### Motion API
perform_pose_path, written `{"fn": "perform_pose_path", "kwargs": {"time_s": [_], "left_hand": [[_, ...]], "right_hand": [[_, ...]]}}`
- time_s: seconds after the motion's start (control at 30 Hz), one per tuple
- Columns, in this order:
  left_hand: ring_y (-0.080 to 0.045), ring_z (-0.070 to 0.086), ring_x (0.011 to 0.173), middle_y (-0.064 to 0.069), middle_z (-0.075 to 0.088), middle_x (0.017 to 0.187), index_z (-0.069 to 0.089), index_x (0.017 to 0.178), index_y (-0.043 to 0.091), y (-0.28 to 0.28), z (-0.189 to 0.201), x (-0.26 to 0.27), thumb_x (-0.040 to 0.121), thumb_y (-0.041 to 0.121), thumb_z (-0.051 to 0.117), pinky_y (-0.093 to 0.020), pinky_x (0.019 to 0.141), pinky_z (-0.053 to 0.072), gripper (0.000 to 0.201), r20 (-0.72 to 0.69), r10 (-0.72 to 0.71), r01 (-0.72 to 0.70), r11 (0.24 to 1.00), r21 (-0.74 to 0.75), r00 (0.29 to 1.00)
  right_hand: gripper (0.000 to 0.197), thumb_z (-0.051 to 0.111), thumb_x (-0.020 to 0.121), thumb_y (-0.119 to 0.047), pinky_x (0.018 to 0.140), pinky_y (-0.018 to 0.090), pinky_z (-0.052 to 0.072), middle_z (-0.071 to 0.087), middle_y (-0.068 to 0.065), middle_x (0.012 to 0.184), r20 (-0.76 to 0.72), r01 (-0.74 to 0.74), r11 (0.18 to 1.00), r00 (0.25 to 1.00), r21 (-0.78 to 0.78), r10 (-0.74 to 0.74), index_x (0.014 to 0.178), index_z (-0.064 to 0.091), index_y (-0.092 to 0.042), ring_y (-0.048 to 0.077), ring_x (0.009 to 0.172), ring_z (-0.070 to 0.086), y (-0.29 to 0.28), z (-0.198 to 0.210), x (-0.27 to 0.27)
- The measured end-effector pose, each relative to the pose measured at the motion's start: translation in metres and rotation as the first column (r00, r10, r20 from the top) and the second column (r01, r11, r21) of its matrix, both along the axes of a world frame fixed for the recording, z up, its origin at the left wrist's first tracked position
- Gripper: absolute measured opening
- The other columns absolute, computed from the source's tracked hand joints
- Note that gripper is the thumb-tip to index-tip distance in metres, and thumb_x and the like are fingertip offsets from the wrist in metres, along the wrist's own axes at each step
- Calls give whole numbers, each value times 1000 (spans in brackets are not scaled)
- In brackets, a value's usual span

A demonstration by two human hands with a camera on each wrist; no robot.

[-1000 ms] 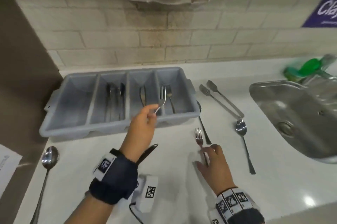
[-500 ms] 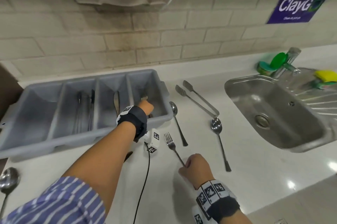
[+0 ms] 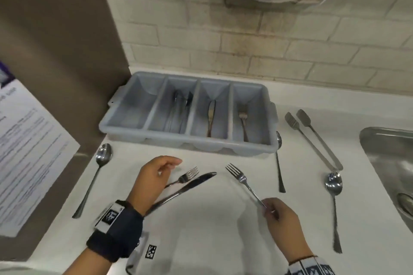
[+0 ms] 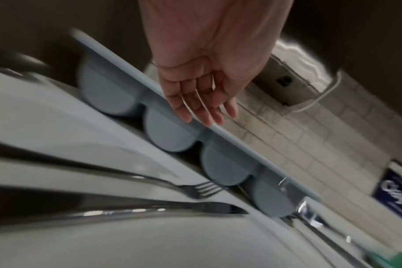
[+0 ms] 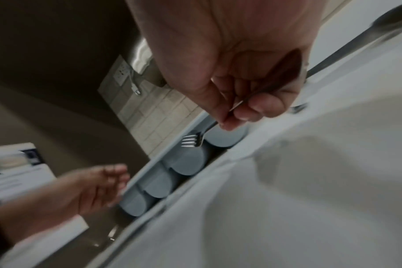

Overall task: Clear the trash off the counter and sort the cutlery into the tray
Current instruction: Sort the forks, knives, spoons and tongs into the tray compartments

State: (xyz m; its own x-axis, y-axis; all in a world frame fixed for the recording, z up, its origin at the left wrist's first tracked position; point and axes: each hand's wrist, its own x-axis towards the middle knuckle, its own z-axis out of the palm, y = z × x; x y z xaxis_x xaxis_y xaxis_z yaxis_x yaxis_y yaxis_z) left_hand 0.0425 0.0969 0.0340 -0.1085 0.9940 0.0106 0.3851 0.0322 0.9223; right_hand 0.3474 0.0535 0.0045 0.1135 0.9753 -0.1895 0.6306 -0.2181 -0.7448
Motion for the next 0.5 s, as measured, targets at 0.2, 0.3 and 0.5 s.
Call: {"fn": "perform_pose_path", "kwargs": {"time_s": [0.2, 0.3, 0.5], "left_hand": [[16, 60, 83, 33, 69, 79, 65, 81, 33, -60, -19, -59, 84, -13, 45, 6, 71, 43, 51, -15, 217, -217, 976, -15, 976], [19, 60, 81, 26, 69, 76, 64, 77, 36, -70, -29, -69, 83, -14, 45, 7, 71, 43, 54, -1, 275, -274, 961, -27, 962], [4, 60, 97, 20, 70, 92, 63, 80, 42, -71, -48, -69, 86, -3, 50, 6, 79, 41, 47, -66, 207, -213, 971, -107, 976]], "right_hand": [[24, 52, 88, 1, 56, -1, 40, 60, 1, 78, -141, 16, 958, 990, 286, 26, 97, 62, -18, 5, 59, 55, 76, 62, -62], [29, 48, 88, 4, 73, 11, 37, 57, 6, 100, -98, 97, 940, 993, 328, -69, 114, 58, -3, 20, 86, 54, 142, 70, -75], [33, 48, 91, -4, 97, 39, 43, 57, 29, 125, 454, -47, 989, 884, -141, 107, 119, 53, 13, 39, 117, 54, 213, 48, -87]]}}
